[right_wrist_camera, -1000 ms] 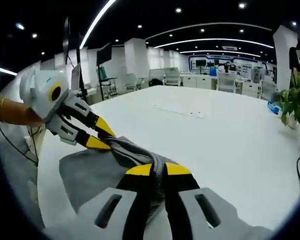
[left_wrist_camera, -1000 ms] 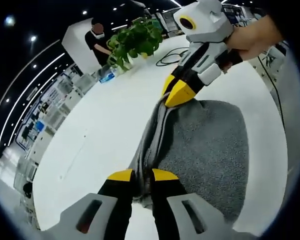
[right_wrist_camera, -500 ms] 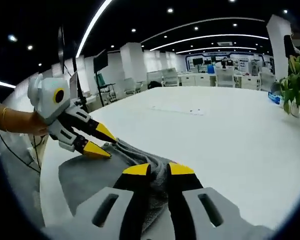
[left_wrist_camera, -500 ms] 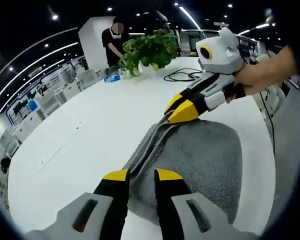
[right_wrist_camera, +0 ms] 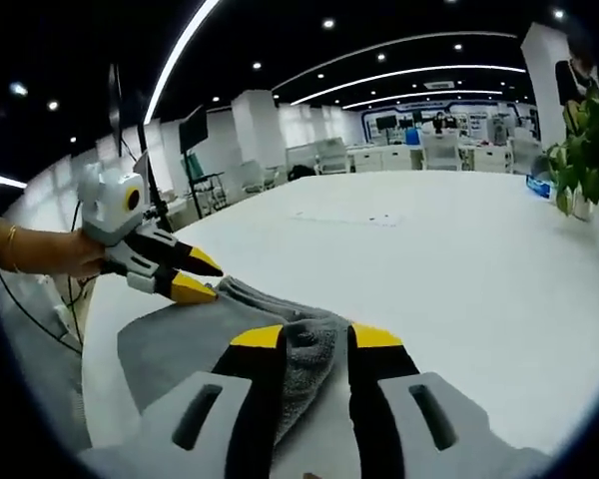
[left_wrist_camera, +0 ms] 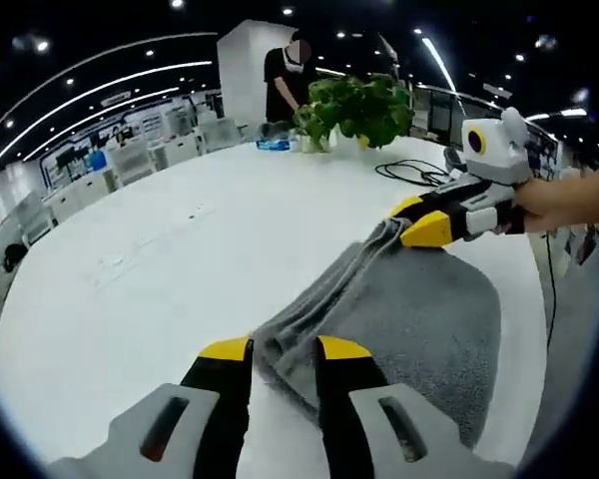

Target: Fold the towel on the table until its edges align and the towel forms a compact rectangular stack.

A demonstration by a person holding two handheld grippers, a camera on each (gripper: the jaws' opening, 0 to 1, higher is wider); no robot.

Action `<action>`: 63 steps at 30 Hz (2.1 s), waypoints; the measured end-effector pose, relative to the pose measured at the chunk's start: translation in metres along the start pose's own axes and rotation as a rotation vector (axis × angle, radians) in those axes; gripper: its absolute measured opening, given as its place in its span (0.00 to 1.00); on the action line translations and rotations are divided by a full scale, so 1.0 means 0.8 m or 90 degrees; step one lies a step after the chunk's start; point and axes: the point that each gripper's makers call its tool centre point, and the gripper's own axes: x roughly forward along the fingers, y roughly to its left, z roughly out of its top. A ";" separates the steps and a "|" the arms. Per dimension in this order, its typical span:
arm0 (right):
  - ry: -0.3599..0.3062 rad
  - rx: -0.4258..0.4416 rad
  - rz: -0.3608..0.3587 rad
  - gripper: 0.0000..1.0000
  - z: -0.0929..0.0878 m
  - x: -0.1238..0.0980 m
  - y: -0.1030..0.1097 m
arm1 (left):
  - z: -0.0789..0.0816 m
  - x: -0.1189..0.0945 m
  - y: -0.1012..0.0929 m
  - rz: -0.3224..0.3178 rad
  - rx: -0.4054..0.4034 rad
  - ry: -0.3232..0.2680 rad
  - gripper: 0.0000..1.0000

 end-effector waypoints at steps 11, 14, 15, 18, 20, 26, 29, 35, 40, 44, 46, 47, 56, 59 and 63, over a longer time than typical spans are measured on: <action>0.043 0.004 -0.010 0.12 -0.020 0.016 -0.006 | -0.011 0.015 0.002 -0.019 -0.118 -0.001 0.23; 0.047 0.010 -0.013 0.11 -0.024 0.020 -0.008 | -0.015 0.018 -0.001 -0.014 -0.140 0.003 0.21; 0.053 0.010 -0.014 0.11 -0.026 0.022 -0.010 | -0.016 0.021 0.001 -0.006 -0.160 0.001 0.21; 0.064 0.022 -0.013 0.11 -0.033 0.027 -0.014 | -0.018 0.027 0.001 -0.006 -0.177 -0.010 0.19; 0.065 0.022 -0.012 0.11 -0.034 0.030 -0.016 | -0.016 0.030 0.004 -0.001 -0.176 -0.022 0.18; 0.062 0.016 -0.013 0.10 -0.032 0.045 -0.027 | -0.009 0.040 0.013 0.002 -0.164 -0.037 0.17; 0.062 0.025 -0.003 0.10 -0.029 0.052 -0.034 | -0.008 0.045 0.022 0.008 -0.199 -0.043 0.17; 0.041 0.056 -0.008 0.09 -0.026 0.059 -0.039 | -0.003 0.052 0.028 0.018 -0.202 -0.054 0.16; 0.023 0.060 -0.018 0.08 -0.027 0.056 -0.039 | -0.004 0.051 0.027 0.040 -0.218 -0.074 0.16; 0.048 0.163 -0.015 0.10 -0.024 0.055 -0.037 | -0.003 0.051 0.029 0.045 -0.230 -0.069 0.16; 0.047 0.159 -0.005 0.10 -0.018 0.054 -0.037 | -0.004 0.051 0.030 0.055 -0.286 -0.052 0.16; 0.041 0.159 -0.006 0.11 -0.014 0.053 -0.039 | -0.001 0.052 0.031 0.056 -0.270 -0.042 0.16; 0.023 0.085 0.007 0.34 0.005 0.032 -0.020 | 0.014 0.022 0.028 0.069 -0.247 -0.055 0.22; 0.011 0.075 0.011 0.36 0.008 0.018 -0.014 | 0.020 0.004 0.035 0.094 -0.235 -0.076 0.29; -0.031 0.110 0.048 0.39 0.024 0.003 0.002 | 0.027 -0.017 0.034 0.091 -0.222 -0.083 0.35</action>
